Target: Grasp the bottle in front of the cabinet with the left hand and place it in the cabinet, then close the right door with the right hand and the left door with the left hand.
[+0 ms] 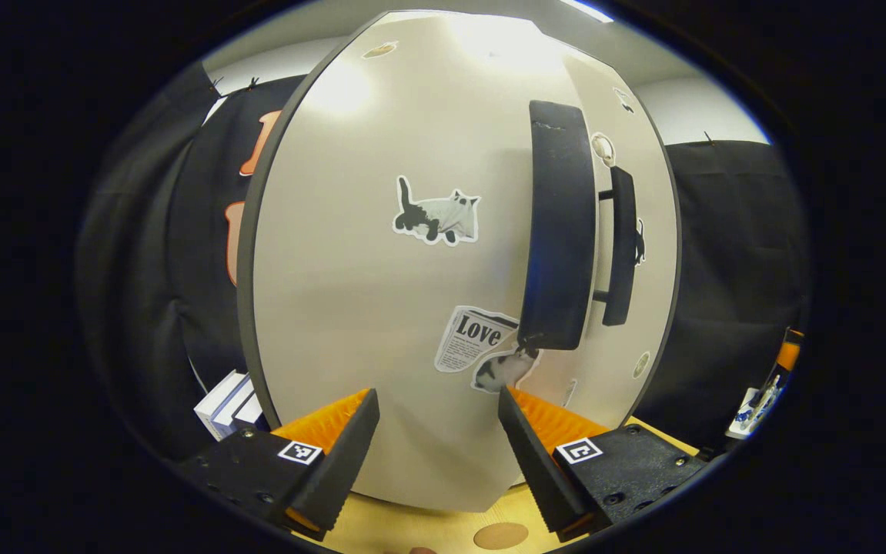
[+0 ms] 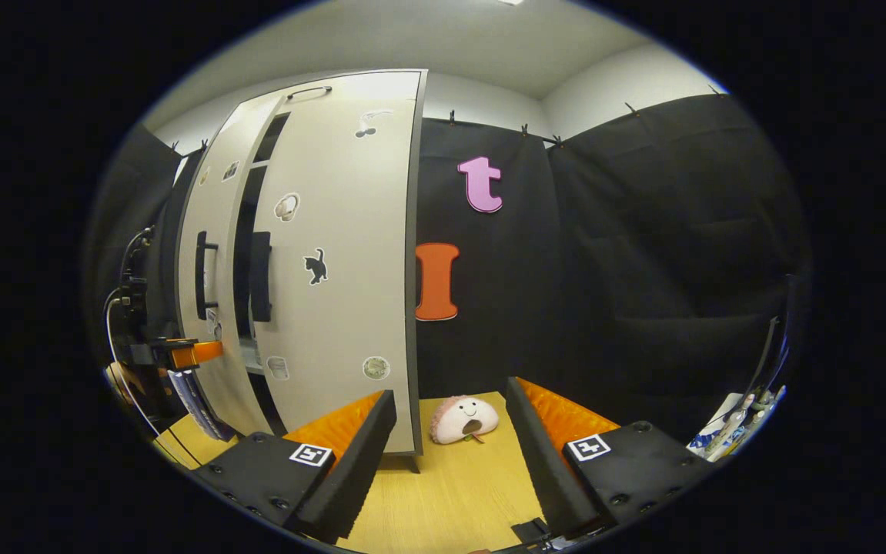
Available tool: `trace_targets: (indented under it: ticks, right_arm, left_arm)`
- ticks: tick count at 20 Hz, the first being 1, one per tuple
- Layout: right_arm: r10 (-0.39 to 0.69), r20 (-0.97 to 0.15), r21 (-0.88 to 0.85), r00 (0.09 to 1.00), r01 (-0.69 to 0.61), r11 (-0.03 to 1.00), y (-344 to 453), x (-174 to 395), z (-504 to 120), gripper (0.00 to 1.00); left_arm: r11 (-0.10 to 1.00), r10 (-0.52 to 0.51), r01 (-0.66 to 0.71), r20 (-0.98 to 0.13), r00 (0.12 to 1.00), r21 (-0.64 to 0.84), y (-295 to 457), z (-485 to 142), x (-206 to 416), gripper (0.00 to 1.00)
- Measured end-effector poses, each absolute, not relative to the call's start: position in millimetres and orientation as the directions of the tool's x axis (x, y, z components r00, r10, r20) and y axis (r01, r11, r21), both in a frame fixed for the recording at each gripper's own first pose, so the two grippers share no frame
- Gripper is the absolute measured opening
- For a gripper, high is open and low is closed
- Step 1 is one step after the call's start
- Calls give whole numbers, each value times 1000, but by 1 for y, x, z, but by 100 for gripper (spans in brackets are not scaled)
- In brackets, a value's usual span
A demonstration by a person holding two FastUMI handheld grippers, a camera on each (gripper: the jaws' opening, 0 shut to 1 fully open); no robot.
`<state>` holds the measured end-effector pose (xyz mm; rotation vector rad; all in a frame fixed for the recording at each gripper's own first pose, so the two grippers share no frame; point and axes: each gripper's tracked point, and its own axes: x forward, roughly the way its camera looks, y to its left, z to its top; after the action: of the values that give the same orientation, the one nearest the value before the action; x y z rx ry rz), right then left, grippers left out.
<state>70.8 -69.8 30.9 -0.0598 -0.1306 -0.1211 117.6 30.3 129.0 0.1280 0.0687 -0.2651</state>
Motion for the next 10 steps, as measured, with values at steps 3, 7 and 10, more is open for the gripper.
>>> trace_targets:
  ticks: [3,7,10]
  right_arm:
    - [-119,130,-49,984,126,991,-73,72,30,95]
    - [-120,119,-37,986,126,991,-75,78,26,89]
    - [-117,112,-31,987,121,992,-75,83,25,95]
  left_arm:
    - [956,-251,261,-86,964,131,27,129,123,95]
    - [959,-242,252,-90,966,131,26,129,129,95]
    - [960,-235,246,-96,967,129,25,128,133,96]
